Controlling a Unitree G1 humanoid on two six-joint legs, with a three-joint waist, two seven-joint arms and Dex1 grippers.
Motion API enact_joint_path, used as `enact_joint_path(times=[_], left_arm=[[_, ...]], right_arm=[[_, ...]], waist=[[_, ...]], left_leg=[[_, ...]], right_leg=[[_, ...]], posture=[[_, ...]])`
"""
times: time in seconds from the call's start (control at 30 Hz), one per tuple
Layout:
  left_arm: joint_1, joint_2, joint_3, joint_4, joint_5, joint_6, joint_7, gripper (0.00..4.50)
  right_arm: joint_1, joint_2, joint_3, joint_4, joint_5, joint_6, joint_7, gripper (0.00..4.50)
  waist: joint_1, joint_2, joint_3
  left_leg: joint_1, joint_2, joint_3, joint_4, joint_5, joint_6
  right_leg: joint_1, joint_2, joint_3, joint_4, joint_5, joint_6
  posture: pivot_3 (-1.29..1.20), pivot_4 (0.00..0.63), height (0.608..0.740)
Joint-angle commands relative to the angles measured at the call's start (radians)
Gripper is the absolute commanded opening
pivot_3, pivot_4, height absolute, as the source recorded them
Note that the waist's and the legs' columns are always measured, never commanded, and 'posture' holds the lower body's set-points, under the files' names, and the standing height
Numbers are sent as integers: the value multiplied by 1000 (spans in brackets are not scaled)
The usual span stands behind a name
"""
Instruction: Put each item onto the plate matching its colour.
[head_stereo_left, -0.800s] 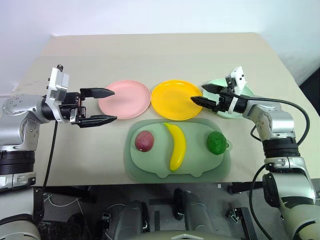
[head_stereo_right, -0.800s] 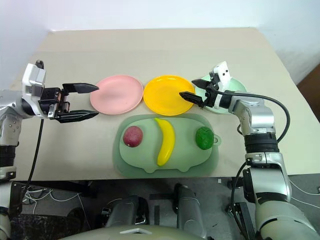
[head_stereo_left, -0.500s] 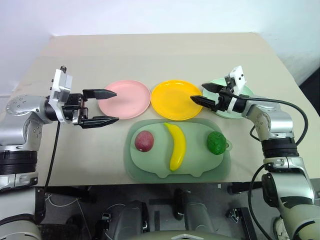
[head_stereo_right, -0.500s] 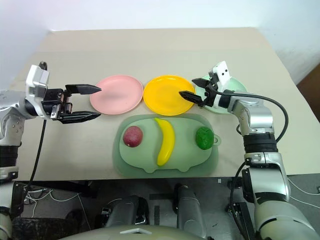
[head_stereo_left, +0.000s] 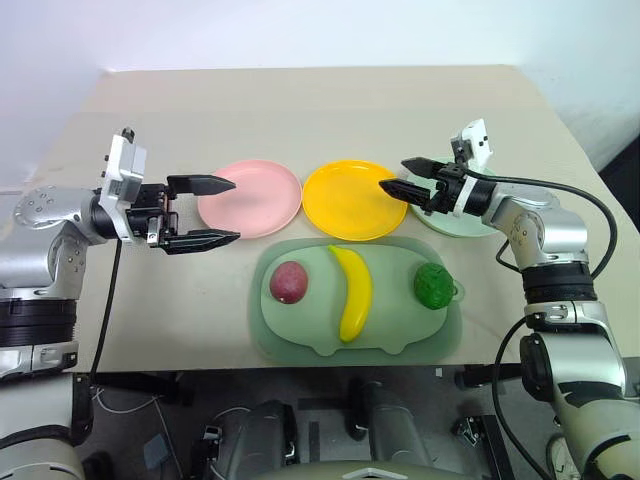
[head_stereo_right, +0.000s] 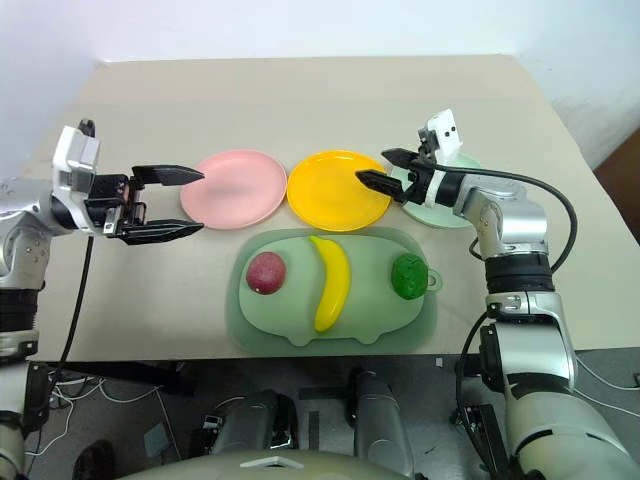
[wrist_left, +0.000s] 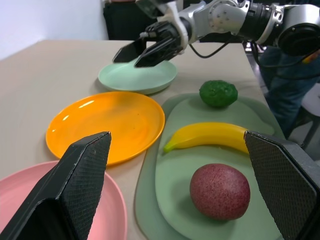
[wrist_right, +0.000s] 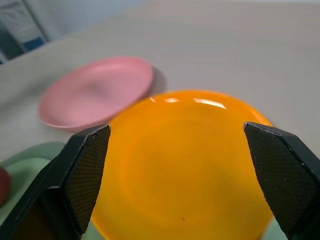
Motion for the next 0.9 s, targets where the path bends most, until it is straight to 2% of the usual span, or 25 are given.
enact_joint_path(times=[0.03, 0.2, 0.53, 0.73, 0.9], left_arm=[[-24, -7, 1, -18, 4, -19, 8, 4459], [-35, -30, -12, 2, 11, -34, 7, 4459], [-84, -68, -41, 68, 33, -65, -18, 4459], [-95, -73, -43, 84, 36, -71, -26, 4459], [-96, -73, -41, 90, 39, -70, -29, 4459]], right_arm=[[-24, -42, -23, -49, 34, 43, 44, 4500], [69, -97, -49, -186, 104, 101, 127, 4500], [278, -322, -33, -494, 181, 279, 222, 4500], [414, -400, -7, -635, 209, 302, 277, 4500], [451, -394, 29, -664, 190, 275, 264, 4500]], waist=[[0, 0, 0], [3, 0, 0], [5, -1, 0], [5, -1, -1], [5, -2, -1]], left_leg=[[0, 0, 0, 0, 0, 0], [0, 0, -1, 0, 0, 0], [0, 0, -2, 1, 0, 0], [0, 0, -3, 1, 0, 0], [0, 0, -4, 1, 0, 0]], right_leg=[[0, 0, 0, 0, 0, 0], [0, 0, 0, 0, 0, 0], [1, -1, -2, 0, 0, 0], [2, -1, -2, 0, 0, 0], [2, -1, -2, -1, 0, 0]], posture=[[0, 150, 704], [0, 150, 704], [0, 150, 704], [0, 150, 704], [0, 150, 704]])
